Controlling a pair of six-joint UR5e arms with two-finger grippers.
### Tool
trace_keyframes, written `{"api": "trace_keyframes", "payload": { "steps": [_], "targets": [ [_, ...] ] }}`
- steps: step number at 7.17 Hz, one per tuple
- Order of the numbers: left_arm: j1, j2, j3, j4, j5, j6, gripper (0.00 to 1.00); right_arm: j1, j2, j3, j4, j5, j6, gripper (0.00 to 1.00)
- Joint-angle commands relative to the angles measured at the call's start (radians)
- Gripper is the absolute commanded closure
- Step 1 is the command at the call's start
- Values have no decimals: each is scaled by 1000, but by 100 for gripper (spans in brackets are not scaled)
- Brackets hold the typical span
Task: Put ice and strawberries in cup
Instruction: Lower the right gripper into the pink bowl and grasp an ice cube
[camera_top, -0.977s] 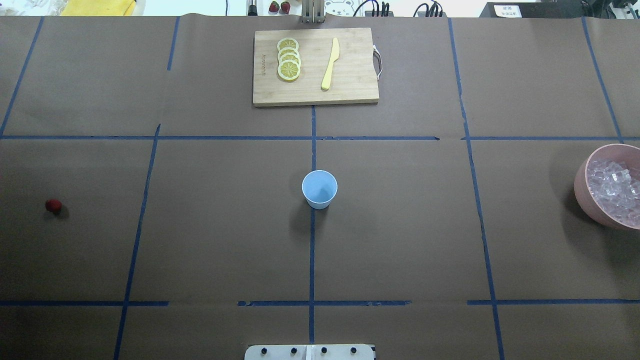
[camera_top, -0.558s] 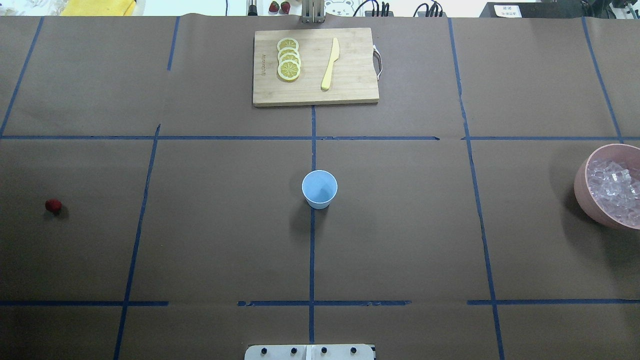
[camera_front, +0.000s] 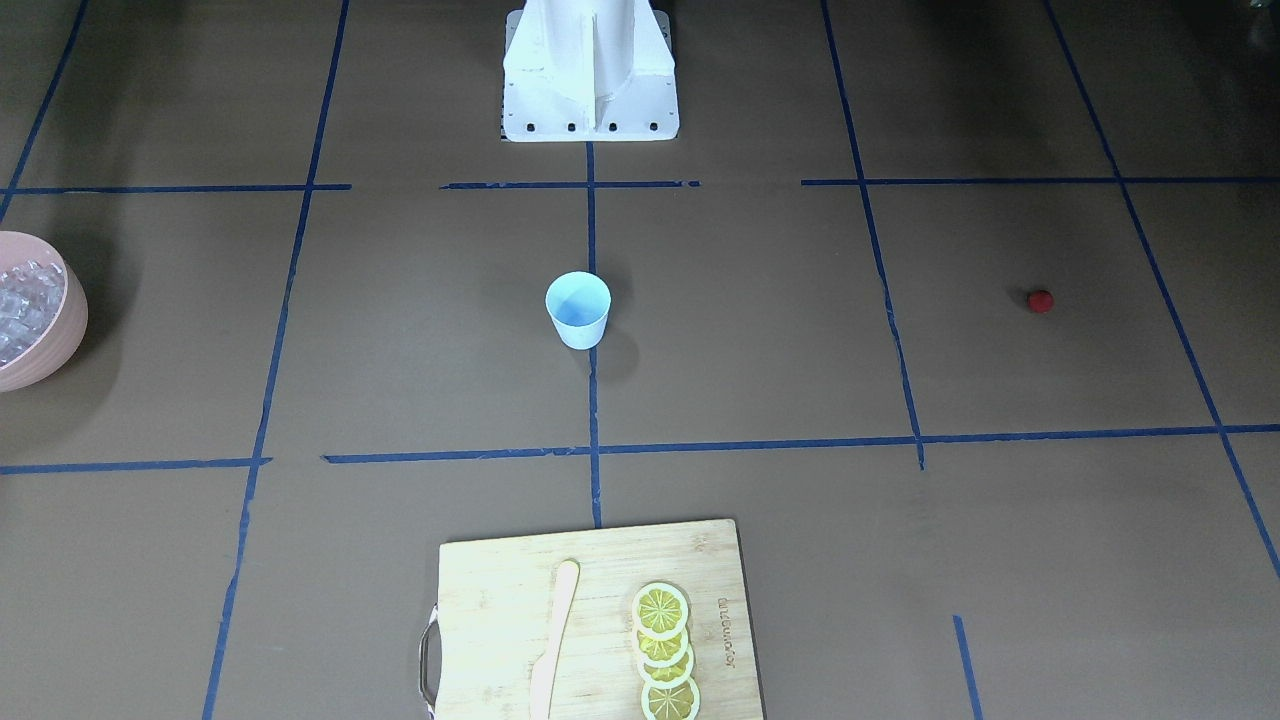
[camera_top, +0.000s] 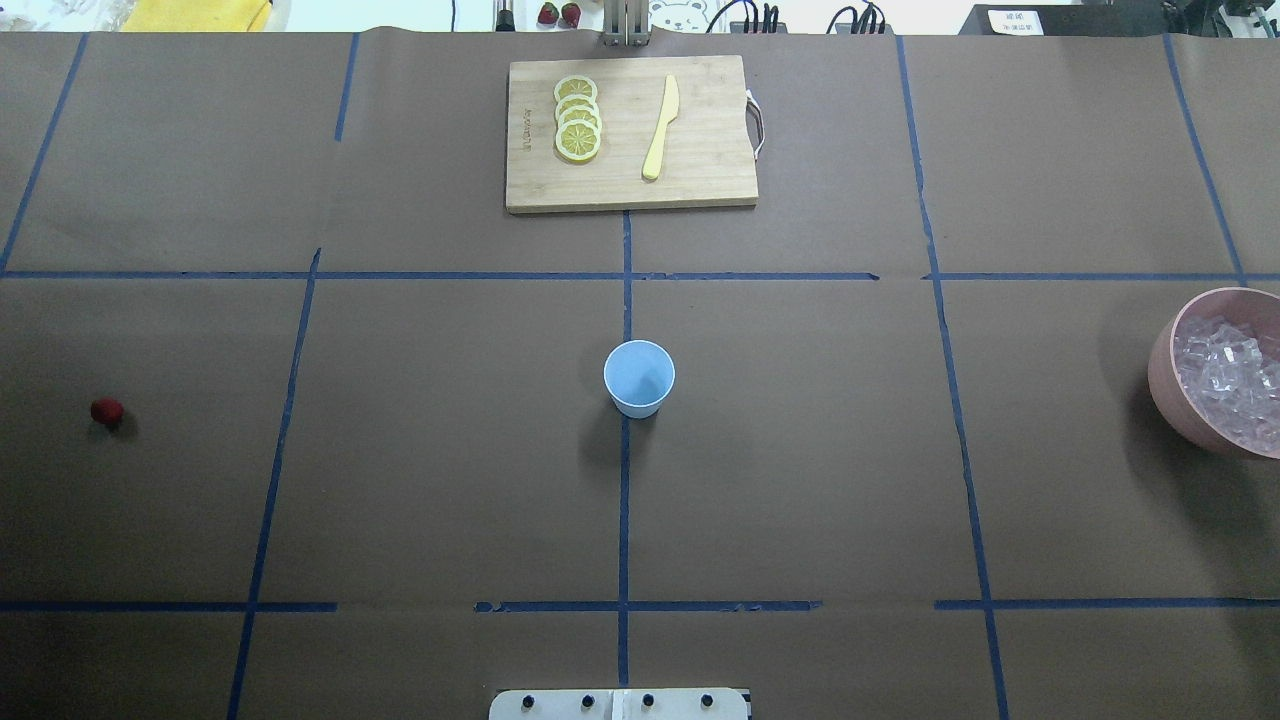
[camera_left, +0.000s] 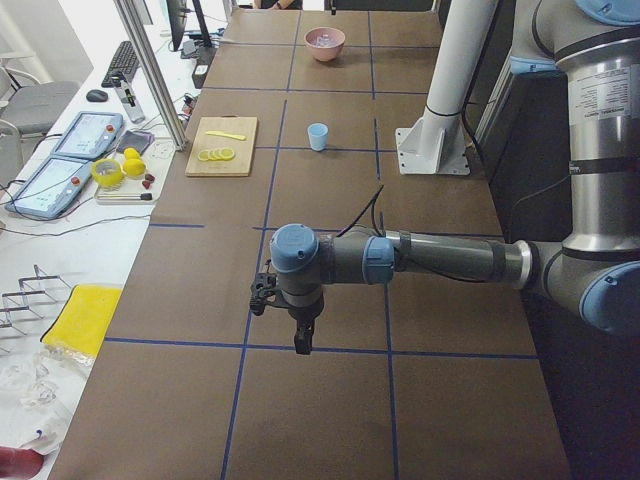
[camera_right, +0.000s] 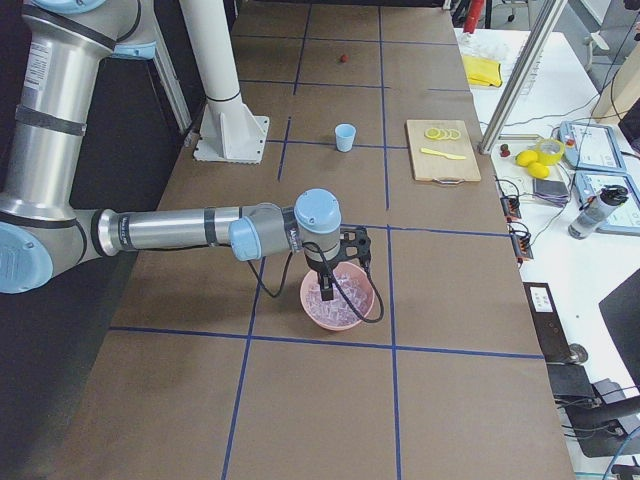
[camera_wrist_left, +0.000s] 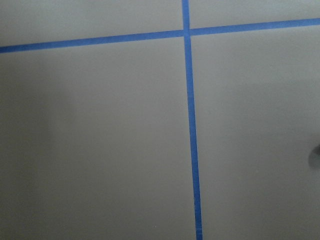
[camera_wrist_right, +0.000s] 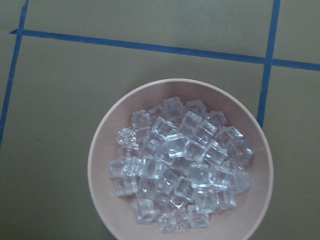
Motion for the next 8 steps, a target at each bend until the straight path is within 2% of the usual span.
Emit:
{"api": "trace_keyframes", "payload": {
  "steps": [1,4,6,8],
  "targets": [
    [1,0,0,-4,0,-1,0,-109,-1,5,108,-68,224,2],
    [1,0,0,-3,0,-1,0,-214,2,2,131,-89,466,13],
    [1,0,0,-3,-8,1,0,-215,-2,-24,132,-90,474,13],
    [1,0,0,-3,-21,-1,0,-240,4,-56,132,-159,476,13]
  ]
}}
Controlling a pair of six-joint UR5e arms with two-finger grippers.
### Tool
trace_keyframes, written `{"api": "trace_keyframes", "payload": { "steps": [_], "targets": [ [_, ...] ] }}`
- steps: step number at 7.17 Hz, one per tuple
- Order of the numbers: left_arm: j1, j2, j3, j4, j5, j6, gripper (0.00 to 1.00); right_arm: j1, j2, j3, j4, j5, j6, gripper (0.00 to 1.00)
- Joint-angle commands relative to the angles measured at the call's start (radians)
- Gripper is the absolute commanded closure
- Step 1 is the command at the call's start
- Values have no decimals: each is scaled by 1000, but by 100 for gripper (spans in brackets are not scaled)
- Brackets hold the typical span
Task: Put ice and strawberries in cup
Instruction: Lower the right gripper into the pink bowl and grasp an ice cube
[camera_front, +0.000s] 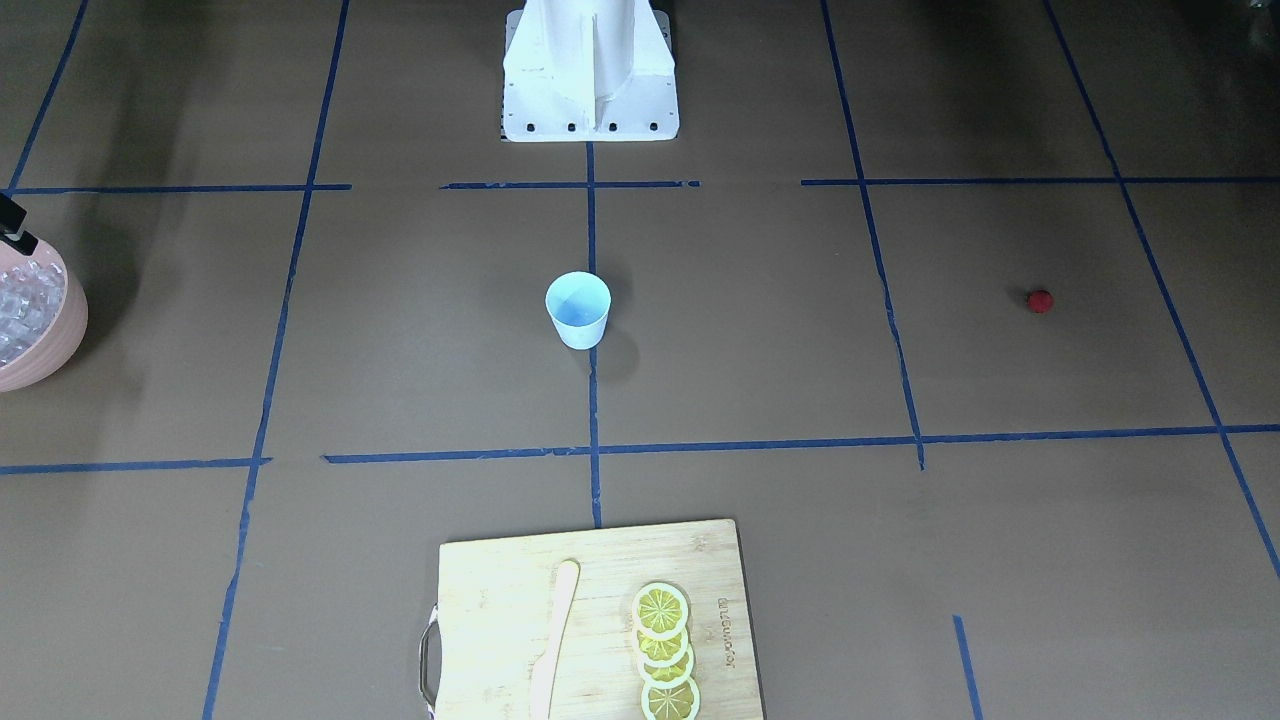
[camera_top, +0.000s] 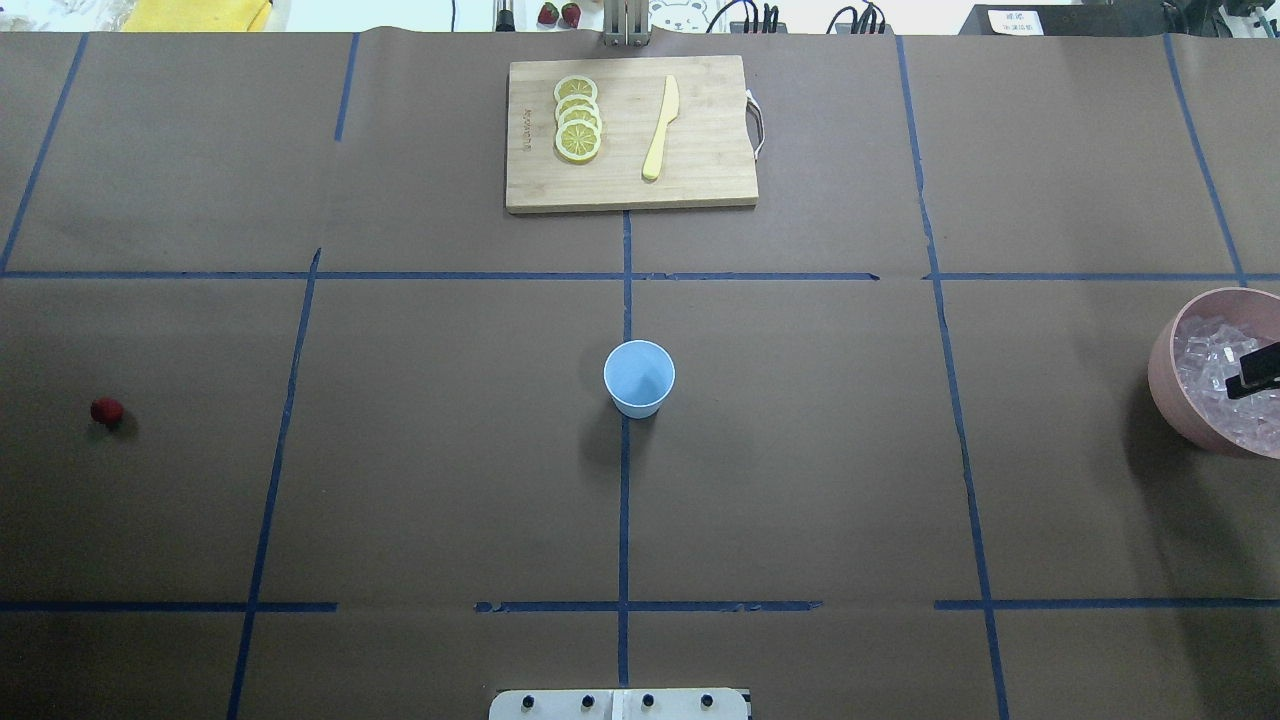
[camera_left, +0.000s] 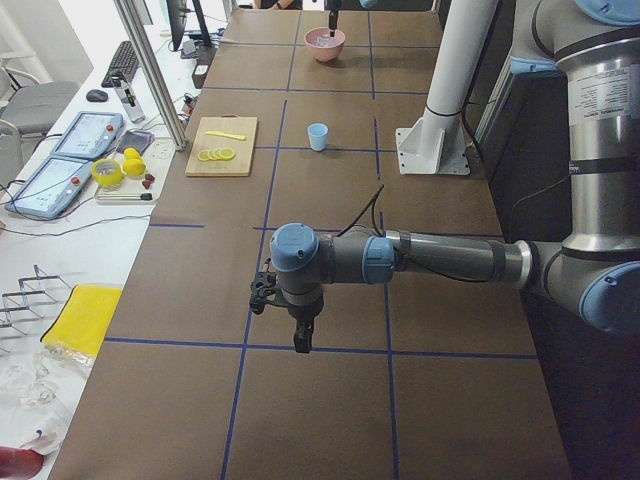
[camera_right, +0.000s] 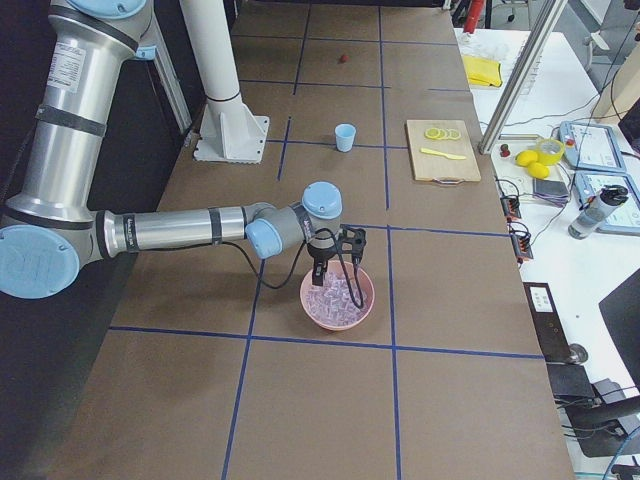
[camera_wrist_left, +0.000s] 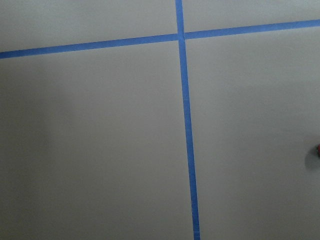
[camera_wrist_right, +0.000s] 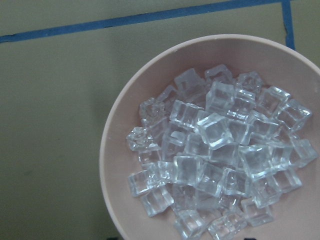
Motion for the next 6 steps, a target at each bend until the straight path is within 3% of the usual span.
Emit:
{"api": "trace_keyframes", "payload": {
  "steps": [1,6],
  "targets": [
    [0,0,0,-2,-27,-1,0,-31,2,-27,0,-43,10,13],
    [0,0,-2,-2,-35,-1,0,-60,54,-62,2,-68,186,11]
  ]
}}
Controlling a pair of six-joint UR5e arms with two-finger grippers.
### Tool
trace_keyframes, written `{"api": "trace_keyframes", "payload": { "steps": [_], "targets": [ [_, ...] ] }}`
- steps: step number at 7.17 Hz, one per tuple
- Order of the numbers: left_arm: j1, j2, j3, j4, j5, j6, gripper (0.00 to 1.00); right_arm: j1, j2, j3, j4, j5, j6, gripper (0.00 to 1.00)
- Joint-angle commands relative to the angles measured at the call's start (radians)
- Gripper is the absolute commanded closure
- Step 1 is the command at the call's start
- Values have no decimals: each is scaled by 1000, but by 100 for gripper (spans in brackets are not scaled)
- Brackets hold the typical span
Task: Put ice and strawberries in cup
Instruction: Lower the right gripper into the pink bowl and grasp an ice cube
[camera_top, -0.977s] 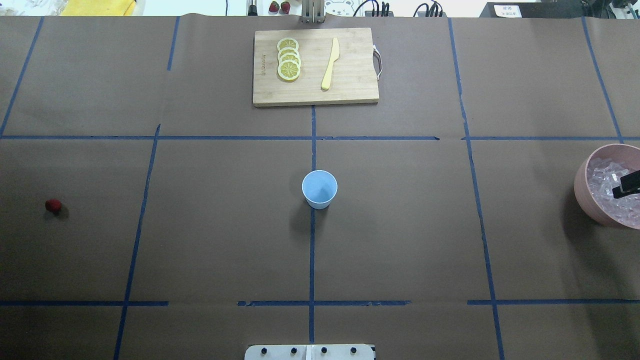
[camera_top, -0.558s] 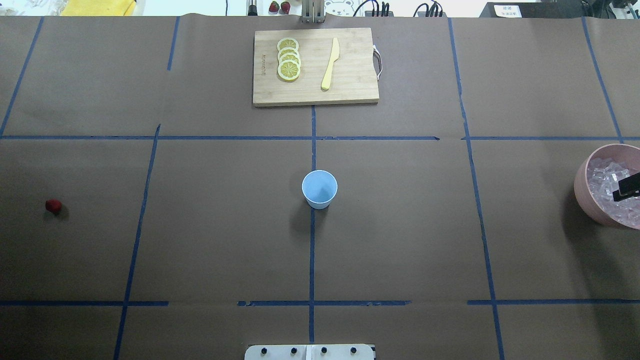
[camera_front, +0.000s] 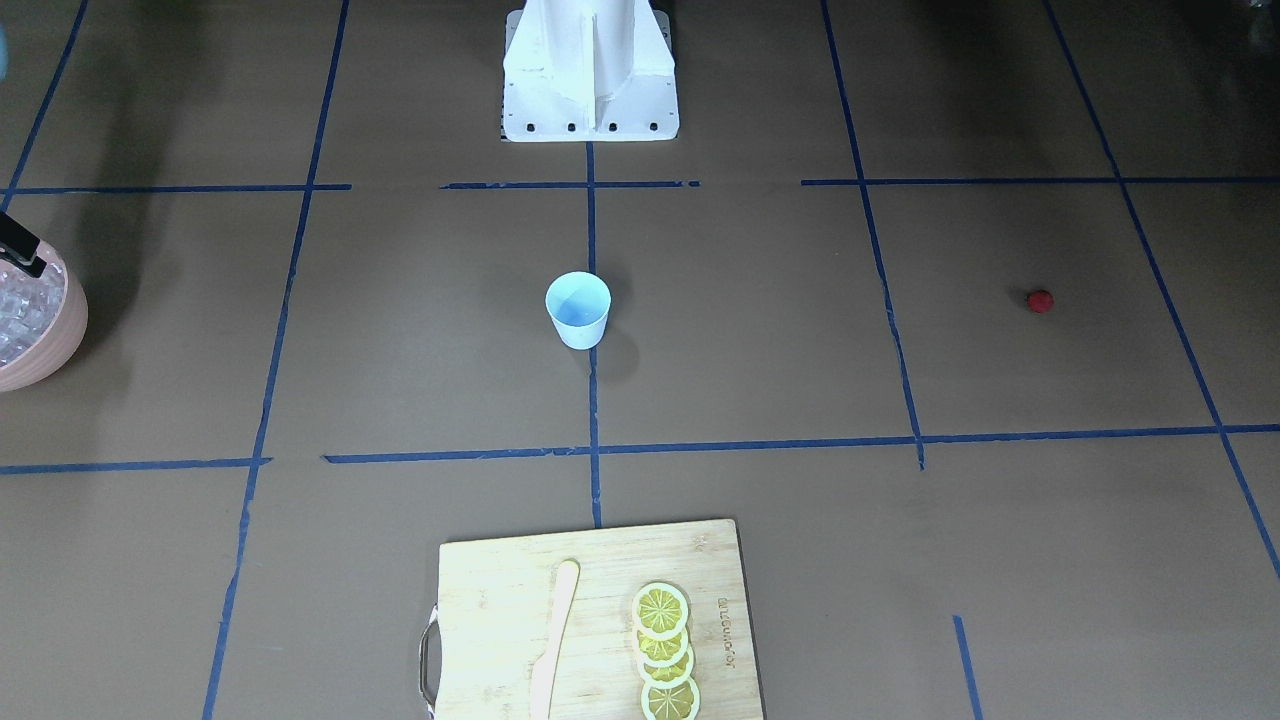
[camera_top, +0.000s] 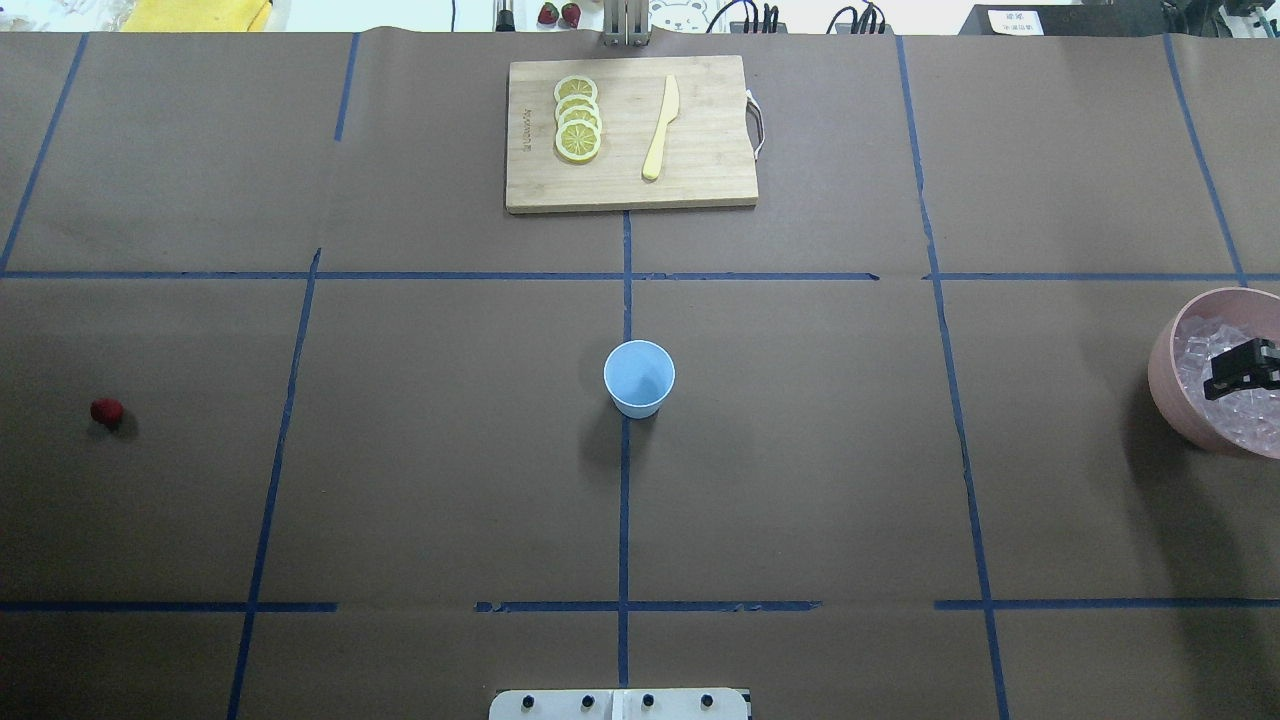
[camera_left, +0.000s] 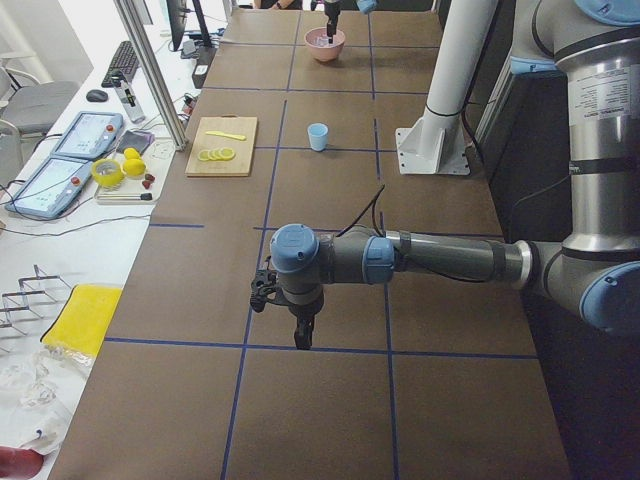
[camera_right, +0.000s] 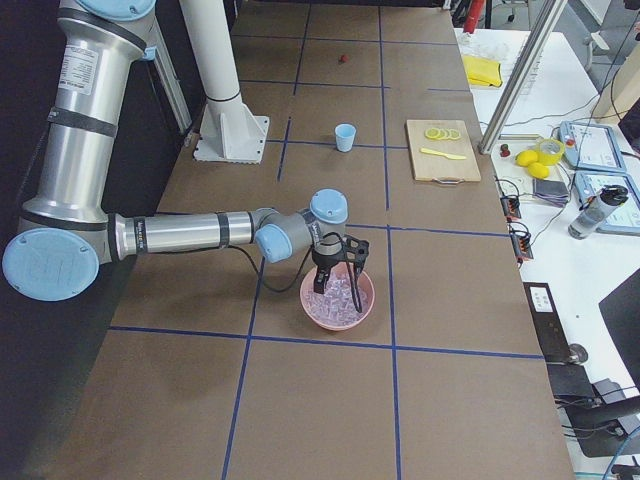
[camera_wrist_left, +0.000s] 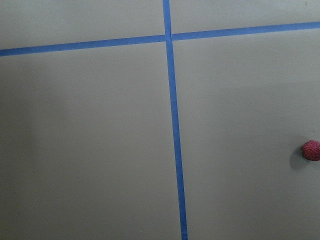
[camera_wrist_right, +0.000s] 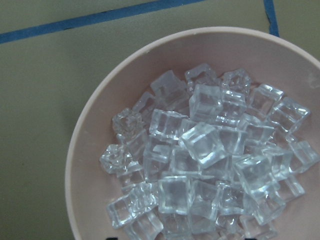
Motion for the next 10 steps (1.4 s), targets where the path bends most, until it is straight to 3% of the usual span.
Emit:
{"api": "trace_keyframes", "payload": {
  "steps": [1,4,10],
  "targets": [
    [0,0,1,0,1,0,0,-3,14,-5,0,-2,54,11],
    [0,1,-1,0,0,0,0,-1,61,-62,0,-2,70,12],
    [0,1,-1,0,0,0,0,-6,64,-63,0,-17,105,17]
  ]
}}
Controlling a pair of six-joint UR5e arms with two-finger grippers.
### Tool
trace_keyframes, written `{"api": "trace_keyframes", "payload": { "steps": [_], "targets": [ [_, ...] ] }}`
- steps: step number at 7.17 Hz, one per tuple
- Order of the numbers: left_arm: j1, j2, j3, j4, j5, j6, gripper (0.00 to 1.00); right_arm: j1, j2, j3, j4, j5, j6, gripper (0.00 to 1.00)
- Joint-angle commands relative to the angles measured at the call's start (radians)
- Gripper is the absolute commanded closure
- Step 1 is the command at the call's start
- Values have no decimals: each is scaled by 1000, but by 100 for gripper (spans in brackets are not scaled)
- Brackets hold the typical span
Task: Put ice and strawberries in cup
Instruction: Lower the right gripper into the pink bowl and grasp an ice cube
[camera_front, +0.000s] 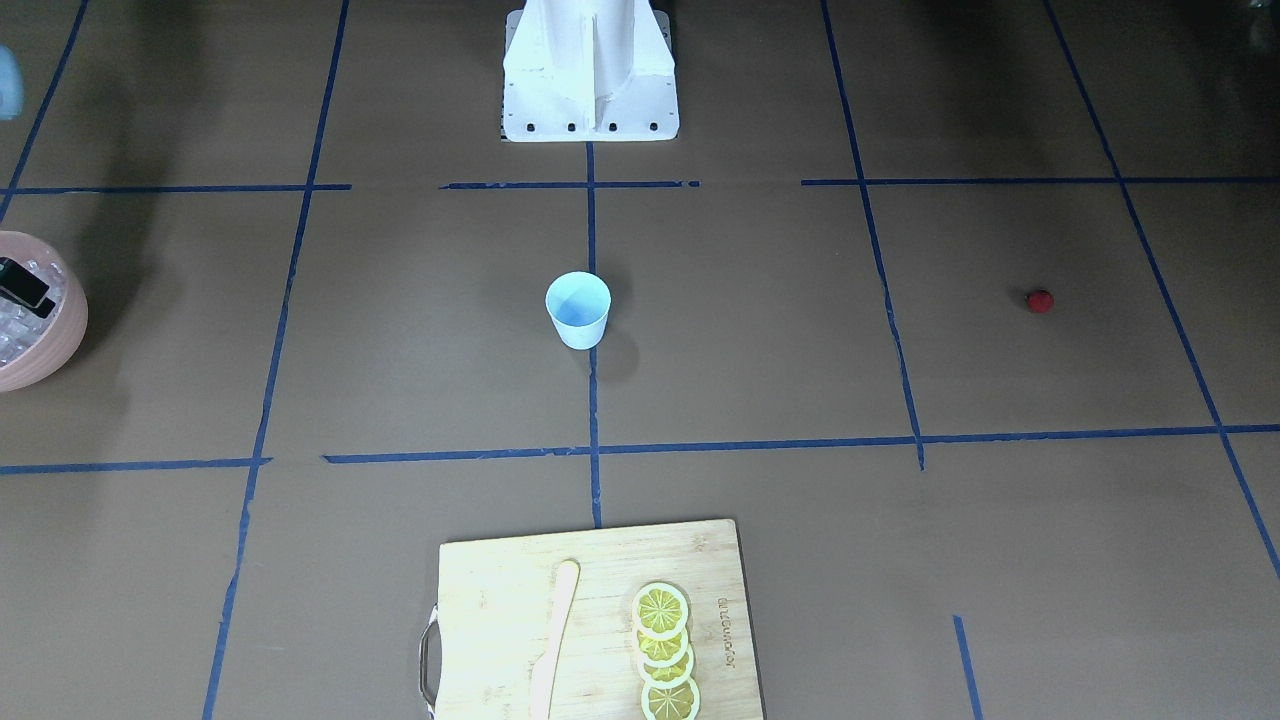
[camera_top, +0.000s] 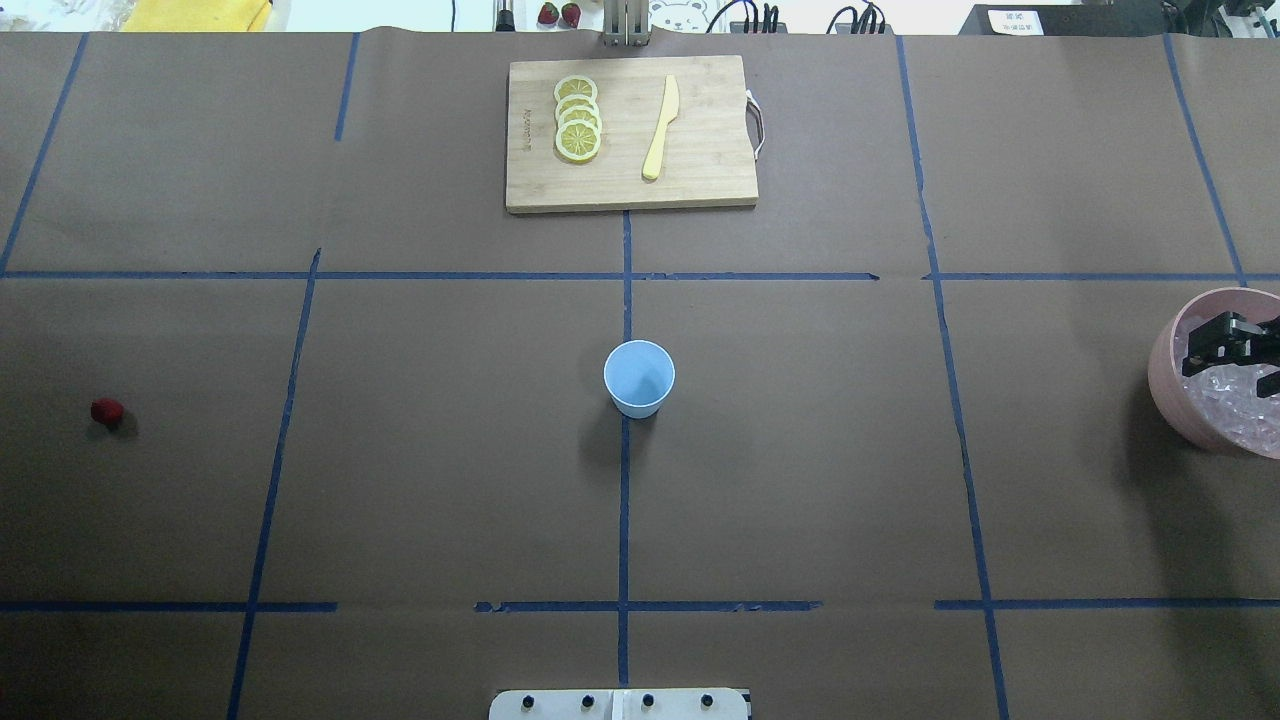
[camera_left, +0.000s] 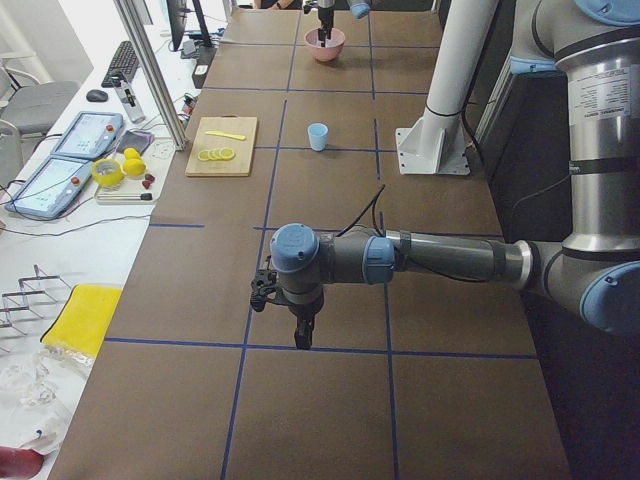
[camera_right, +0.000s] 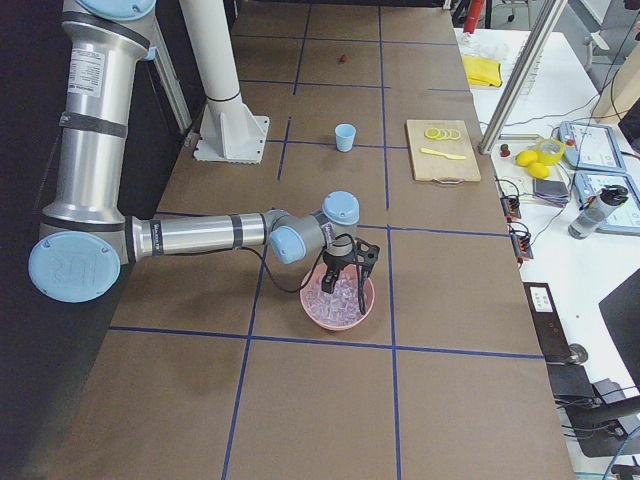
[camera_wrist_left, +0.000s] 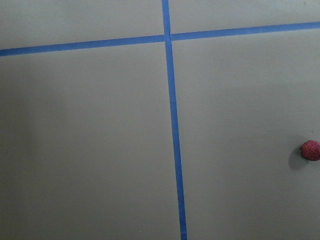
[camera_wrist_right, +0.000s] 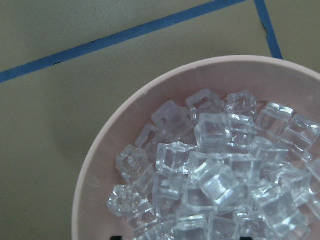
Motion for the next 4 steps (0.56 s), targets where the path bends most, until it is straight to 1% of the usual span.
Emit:
{"api": "trace_keyframes", "payload": {
  "steps": [1,2,3,4],
  "targets": [
    [0,0,0,0,0,0,0,-2,0,-5,1,-8,2,17],
    [0,0,0,0,0,0,0,-3,0,-7,1,-8,2,21],
    [0,0,0,0,0,0,0,-4,0,-5,0,-15,2,29],
    [0,0,0,0,0,0,0,-4,0,-7,0,-18,3,41]
  ]
}}
